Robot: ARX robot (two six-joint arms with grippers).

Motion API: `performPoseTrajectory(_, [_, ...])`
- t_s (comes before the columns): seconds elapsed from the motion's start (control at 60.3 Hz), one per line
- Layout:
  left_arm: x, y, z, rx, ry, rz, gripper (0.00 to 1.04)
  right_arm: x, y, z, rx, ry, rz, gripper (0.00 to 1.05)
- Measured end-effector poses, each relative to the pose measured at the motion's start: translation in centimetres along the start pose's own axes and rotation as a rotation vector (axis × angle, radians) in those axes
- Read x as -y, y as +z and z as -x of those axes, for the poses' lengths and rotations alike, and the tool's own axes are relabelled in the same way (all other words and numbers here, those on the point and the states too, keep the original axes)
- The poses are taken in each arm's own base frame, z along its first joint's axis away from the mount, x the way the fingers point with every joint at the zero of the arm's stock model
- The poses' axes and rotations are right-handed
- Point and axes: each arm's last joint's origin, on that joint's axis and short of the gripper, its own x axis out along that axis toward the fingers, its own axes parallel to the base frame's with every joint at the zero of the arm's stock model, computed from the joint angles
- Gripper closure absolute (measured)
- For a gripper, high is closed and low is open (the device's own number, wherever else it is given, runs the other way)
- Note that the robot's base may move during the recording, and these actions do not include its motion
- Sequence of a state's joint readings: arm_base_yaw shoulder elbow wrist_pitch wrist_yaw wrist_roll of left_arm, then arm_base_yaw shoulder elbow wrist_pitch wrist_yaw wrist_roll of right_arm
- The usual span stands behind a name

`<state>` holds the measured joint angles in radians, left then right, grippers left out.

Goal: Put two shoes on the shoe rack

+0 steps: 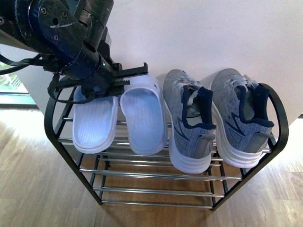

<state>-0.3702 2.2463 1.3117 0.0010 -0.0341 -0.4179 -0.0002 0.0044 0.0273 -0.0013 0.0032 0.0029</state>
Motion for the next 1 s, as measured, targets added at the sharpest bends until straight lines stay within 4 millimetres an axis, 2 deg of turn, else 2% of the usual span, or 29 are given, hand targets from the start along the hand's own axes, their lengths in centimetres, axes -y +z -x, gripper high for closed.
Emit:
performPoseTrajectory(0.199, [-0.4,-0.8,-1.2,-0.039,-0.011,-0.001,1.03,0.0,0.0,0.0,0.0,0.0,0.0,0.09])
performPoseTrajectory(0.382, [-0.4,-0.9,-1.4,-0.052,-0.001,-0.005,1.03,0.0,0.0,0.0,0.0,0.0,0.0,0.09])
performPoseTrajectory(0.68, [-0.2,-0.7,-0.7,-0.024,-0.007,-0.009,0.61,0.0,0.0,0.0,0.0,0.0,0.0,0.09])
performPoseTrajectory(0.813, [0.4,-0.3,1.3,0.017,-0.011,-0.018,0.41,0.0,0.0,0.0,0.0,0.0,0.0,0.09])
performPoseTrajectory(0.995, [1.3,-0.1,5.4,0.078,-0.021,-0.031,0.09,0.0,0.0,0.0,0.0,0.0,0.0,0.09])
